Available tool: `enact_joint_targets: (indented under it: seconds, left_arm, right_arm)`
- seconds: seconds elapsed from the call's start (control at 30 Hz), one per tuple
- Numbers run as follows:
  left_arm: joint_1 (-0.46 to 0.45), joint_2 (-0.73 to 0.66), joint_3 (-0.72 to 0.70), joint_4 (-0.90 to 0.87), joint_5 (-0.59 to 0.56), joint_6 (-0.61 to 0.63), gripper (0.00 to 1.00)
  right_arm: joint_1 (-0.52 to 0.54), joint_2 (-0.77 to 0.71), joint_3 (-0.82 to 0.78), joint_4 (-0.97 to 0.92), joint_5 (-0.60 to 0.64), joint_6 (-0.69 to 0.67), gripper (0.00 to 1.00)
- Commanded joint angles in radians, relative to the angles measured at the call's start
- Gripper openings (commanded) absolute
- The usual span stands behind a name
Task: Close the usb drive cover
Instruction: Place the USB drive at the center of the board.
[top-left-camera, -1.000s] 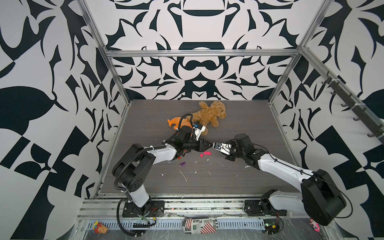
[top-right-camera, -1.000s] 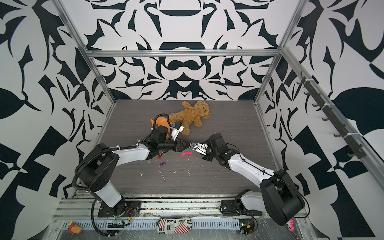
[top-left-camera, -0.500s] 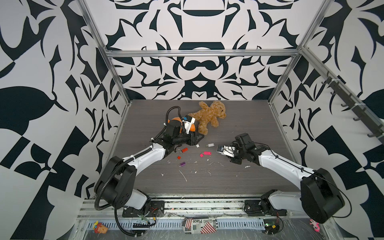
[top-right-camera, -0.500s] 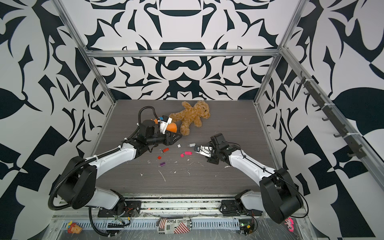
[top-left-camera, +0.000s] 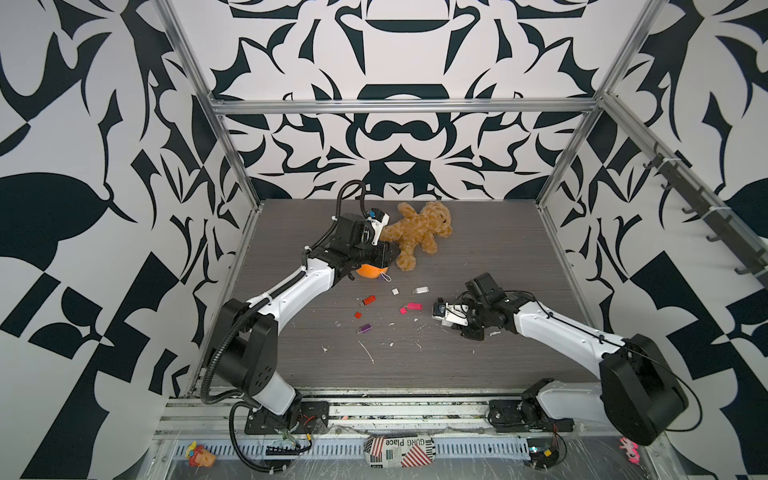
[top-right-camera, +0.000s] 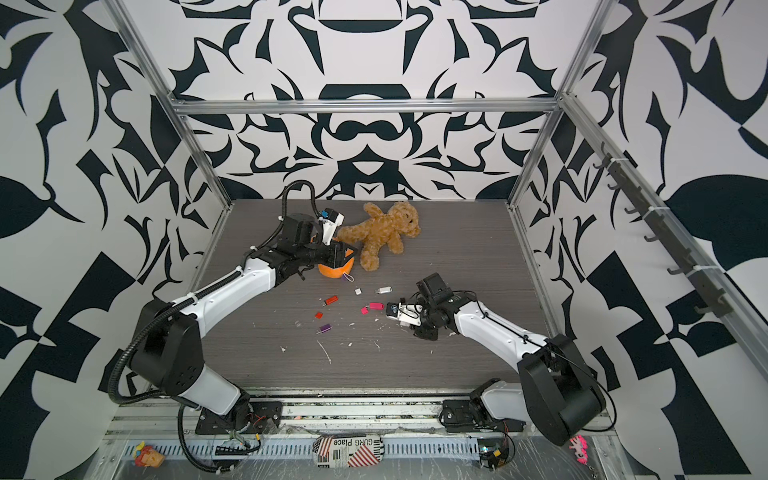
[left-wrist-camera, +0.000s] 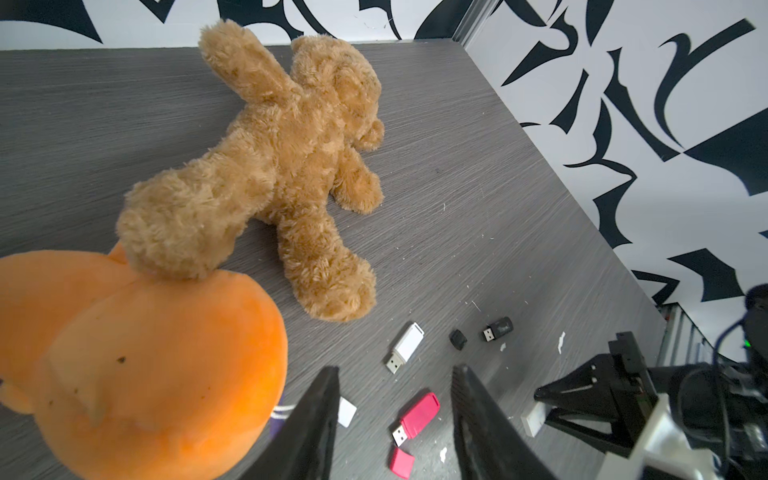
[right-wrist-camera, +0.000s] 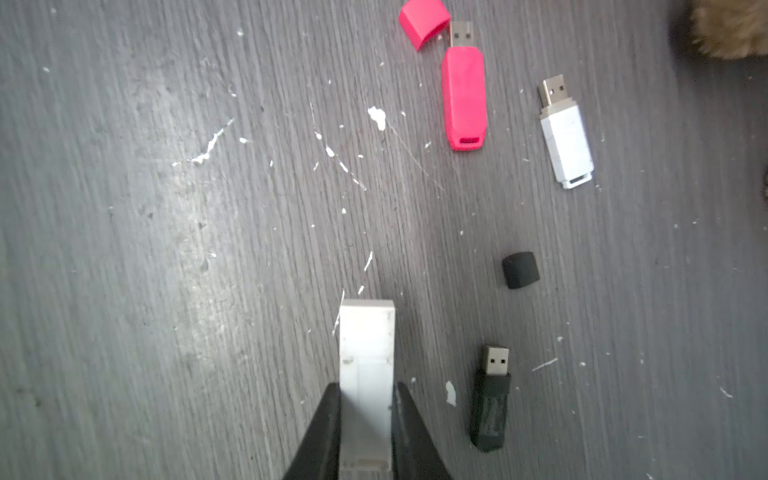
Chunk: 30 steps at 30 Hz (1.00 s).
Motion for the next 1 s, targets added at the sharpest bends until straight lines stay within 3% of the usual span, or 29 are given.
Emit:
enact_joint_targets:
  seconds: [0.0,0.53,0.8,0.97]
  left_arm:
    - [-0.001,0.032,0.025,0.016,-0.023,0.003,0.48]
    - [-0.008,0.105,-0.009,0.134,0.085,-0.081,0.47]
    - [-0.008,0.102,-0.015,0.132,0.089,-0.085,0.47]
    - [-0.008,0.090,-0.015,0.121,0.097,-0.084,0.47]
  right_arm:
    - [0.010,0.032,0.008,-0.038,-0.029,0.005,0.22]
    - [0.011,0.118,0.025,-0.065,0.015,-0.071,0.25]
    - [0.006,0.093,0.019,-0.050,0.055,-0.085,0.48]
    - [-0.020,0.011,0.046,-0.056,0.011,-0.062,0.57]
